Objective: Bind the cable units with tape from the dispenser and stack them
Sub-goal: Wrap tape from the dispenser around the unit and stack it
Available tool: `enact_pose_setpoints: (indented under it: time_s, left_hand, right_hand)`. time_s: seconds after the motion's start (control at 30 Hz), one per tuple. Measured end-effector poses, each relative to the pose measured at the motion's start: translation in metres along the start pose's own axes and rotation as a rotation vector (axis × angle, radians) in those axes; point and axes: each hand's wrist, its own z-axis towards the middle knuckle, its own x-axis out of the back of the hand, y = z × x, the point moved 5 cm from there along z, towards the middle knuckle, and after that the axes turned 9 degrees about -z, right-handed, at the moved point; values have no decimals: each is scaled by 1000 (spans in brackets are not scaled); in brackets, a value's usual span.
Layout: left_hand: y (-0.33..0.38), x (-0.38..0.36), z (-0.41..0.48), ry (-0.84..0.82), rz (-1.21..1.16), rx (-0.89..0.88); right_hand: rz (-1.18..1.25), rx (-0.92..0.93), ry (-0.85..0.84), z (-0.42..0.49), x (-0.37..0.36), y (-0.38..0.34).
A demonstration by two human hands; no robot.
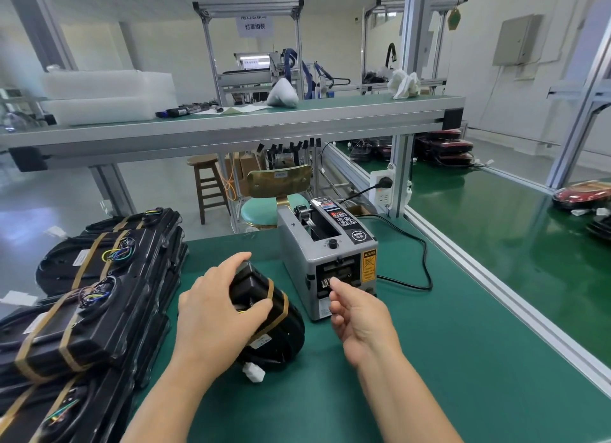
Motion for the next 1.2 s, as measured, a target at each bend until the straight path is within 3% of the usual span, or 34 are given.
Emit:
enact_pose_setpoints:
  time_s: [0.17,0.37,0.77,1.2]
  left_hand:
    - [-21,-17,-15,-62,-497,100]
    - [-33,-59,-36,-69,-811,164]
    - [-40,-69,-39,-99,-1033,242]
    - [-41,-68,-40,-64,-1104,290]
  right_hand:
    - [78,-48,-90,-27,-8,-5]
    - [105,-11,-214,-50,-14,-9]
    - [45,-148,-395,-59,-40,27]
    - [45,-161,-358,-55,-44,34]
